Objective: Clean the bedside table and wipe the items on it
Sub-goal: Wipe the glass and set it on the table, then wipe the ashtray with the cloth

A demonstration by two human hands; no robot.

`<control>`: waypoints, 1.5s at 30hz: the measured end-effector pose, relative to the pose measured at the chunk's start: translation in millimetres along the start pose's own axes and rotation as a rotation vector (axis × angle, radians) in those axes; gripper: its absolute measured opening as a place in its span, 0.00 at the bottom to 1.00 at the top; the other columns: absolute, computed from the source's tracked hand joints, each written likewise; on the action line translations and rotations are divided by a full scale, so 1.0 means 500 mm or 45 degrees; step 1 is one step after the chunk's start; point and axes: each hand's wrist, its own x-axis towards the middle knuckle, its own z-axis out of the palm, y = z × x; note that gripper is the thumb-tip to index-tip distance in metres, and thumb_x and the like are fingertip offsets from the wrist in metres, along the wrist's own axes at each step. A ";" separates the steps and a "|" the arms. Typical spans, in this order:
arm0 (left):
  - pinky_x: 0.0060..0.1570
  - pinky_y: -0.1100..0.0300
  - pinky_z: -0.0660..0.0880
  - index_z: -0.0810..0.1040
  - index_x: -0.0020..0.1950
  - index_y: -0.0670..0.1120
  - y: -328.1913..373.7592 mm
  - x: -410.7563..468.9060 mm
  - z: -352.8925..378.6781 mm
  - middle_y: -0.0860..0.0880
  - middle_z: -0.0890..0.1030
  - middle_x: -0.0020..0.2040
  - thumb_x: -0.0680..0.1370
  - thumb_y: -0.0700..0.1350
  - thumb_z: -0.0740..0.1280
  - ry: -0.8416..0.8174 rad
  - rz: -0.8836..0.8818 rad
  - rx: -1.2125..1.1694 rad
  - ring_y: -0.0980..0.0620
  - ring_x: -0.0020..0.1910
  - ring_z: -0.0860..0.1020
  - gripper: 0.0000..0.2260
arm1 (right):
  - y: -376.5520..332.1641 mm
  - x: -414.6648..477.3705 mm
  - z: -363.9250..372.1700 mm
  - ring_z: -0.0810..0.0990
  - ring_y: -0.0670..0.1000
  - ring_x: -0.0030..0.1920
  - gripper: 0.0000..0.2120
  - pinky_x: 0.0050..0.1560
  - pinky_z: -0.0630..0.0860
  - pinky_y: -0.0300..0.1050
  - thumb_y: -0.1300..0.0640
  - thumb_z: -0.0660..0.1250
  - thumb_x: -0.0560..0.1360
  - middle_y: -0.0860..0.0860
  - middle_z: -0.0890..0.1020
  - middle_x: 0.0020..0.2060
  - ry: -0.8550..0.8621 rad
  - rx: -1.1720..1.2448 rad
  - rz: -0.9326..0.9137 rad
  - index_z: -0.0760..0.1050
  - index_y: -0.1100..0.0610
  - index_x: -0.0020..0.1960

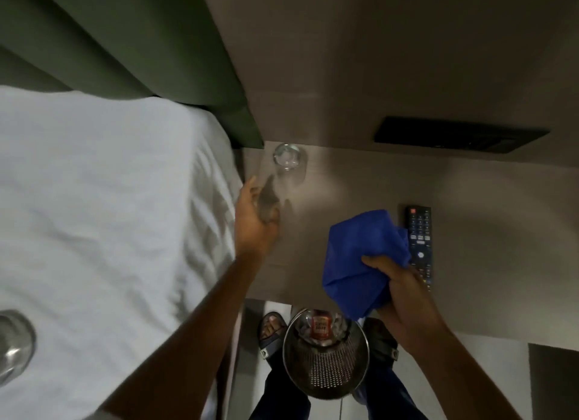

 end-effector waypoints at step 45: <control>0.44 0.60 0.83 0.84 0.57 0.47 0.037 -0.251 -0.334 0.47 0.86 0.53 0.72 0.45 0.68 -0.210 -0.706 -1.348 0.52 0.47 0.85 0.15 | 0.141 -0.172 0.325 0.55 0.57 0.75 0.30 0.66 0.67 0.63 0.56 0.48 0.69 0.49 0.64 0.74 -0.120 -1.984 -1.100 0.70 0.48 0.69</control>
